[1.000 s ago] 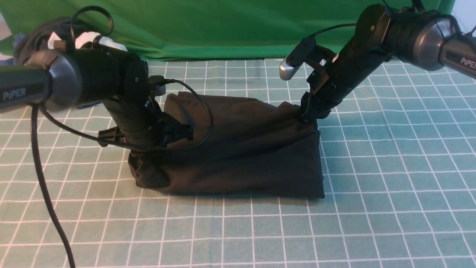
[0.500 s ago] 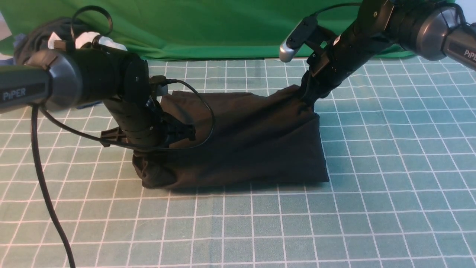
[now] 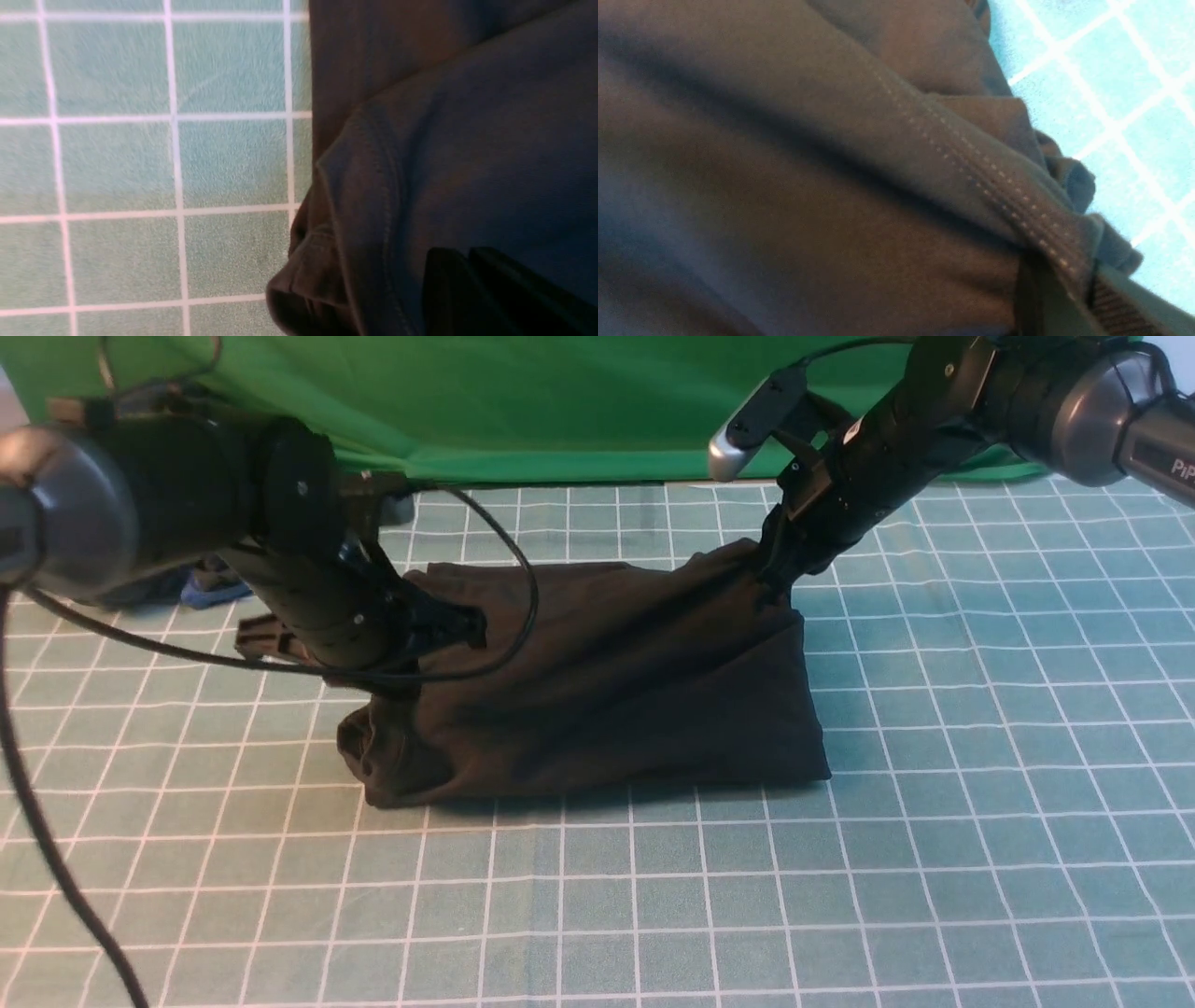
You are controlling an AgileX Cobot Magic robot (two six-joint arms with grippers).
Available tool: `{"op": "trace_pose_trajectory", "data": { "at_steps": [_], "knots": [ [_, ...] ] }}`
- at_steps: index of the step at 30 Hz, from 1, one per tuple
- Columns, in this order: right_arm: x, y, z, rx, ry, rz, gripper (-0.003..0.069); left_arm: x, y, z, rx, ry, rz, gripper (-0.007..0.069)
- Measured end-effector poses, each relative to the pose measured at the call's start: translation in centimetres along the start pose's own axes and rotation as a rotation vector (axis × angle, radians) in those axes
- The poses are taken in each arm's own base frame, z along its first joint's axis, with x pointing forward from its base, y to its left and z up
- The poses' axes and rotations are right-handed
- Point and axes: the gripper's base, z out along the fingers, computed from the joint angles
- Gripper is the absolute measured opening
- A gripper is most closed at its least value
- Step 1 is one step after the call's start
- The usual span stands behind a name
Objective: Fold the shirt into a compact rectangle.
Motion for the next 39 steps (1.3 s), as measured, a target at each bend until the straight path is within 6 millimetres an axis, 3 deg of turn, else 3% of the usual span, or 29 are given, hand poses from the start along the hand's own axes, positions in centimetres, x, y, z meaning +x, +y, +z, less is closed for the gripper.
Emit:
{"op": "trace_pose_trajectory", "data": {
  "at_steps": [3, 6, 10, 12, 15, 20, 22, 24, 25, 28, 31, 33, 39],
  "knots": [
    [-0.2, -0.3, 0.0, 0.028, -0.021, 0.028, 0.0095, -0.1, 0.0, -1.4, 0.005, -0.035, 0.008, 0.0006],
    [-0.5, -1.0, -0.1, 0.102, -0.064, 0.111, 0.0239, -0.1, 0.0, -2.6, 0.018, -0.066, 0.017, 0.0006],
    [-0.5, -1.3, -0.7, 0.146, -0.052, 0.159, 0.043, 0.1, -0.7, -2.8, 0.092, -0.048, 0.011, 0.0006],
    [-0.5, -1.2, -1.4, 0.151, -0.028, 0.16, 0.0477, 0.2, -1.1, -2.8, 0.136, -0.036, 0.006, 0.0006],
    [-0.6, -1.1, -2.6, 0.149, -0.004, 0.201, 0.0494, 0.4, -1.8, -2.9, 0.168, -0.032, 0.035, 0.0006],
    [0.6, -1.7, -6.1, 0.113, 0.082, 0.356, 0.0439, 0.6, -4.6, -3.2, 0.19, -0.003, 0.116, 0.0008],
    [1.9, -2.5, -7.5, 0.099, 0.134, 0.418, 0.0314, -0.3, -5.9, -3.3, 0.191, 0.06, 0.135, 0.0008],
    [2.5, -2.9, -7.9, 0.087, 0.152, 0.446, 0.024, -0.8, -6.2, -3.3, 0.188, 0.088, 0.144, 0.0008],
    [3.8, -3.6, -8.4, 0.061, 0.178, 0.506, 0.0124, -1.9, -6.9, -3.3, 0.188, 0.101, 0.156, 0.0008],
    [5.6, -3.9, -8.9, -0.022, 0.178, 0.594, 0.0038, -3.4, -7.6, -3.4, 0.19, 0.092, 0.178, 0.0008],
    [7.2, -3.4, -8.5, -0.118, 0.165, 0.656, 0.0021, -4.4, -8.2, -3.5, 0.206, 0.065, 0.2, 0.0008],
    [8.0, -1.8, -7.4, -0.248, 0.119, 0.695, 0.0018, -5.9, -9.2, -3.4, 0.237, 0.042, 0.218, 0.0008],
    [8.4, 1.2, -5.1, -0.36, 0.12, 0.685, 0.0043, -8.3, -10.7, -1.5, 0.269, 0.07, 0.242, 0.0008]
  ]
}}
